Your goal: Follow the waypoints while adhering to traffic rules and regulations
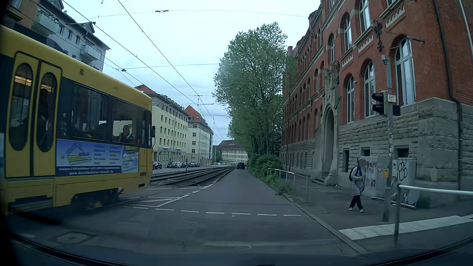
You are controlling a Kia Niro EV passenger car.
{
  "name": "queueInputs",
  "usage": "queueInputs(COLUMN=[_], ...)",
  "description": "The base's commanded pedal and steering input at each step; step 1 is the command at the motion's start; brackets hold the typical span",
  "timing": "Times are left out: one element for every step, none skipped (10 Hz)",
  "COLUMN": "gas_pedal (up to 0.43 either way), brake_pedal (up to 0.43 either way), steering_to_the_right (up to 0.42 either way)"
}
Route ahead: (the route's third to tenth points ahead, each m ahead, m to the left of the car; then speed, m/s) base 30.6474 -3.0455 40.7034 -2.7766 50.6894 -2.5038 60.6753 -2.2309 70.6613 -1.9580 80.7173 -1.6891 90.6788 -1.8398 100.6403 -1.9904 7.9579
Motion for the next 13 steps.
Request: queueInputs(gas_pedal=[0.197,0.197,0.189,0.177,0.177,0.177,0.169,0.157,0.13,0.13,0.13,0.13,0.13], brake_pedal=[0.0,0.0,0.0,0.0,0.0,0.0,0.0,0.0,0.0,0.0,0.0,0.0,0.0], steering_to_the_right=[-0.004,-0.005,-0.005,-0.005,-0.005,-0.005,-0.004,-0.004,-0.005,-0.004,-0.003,-0.003,-0.003])
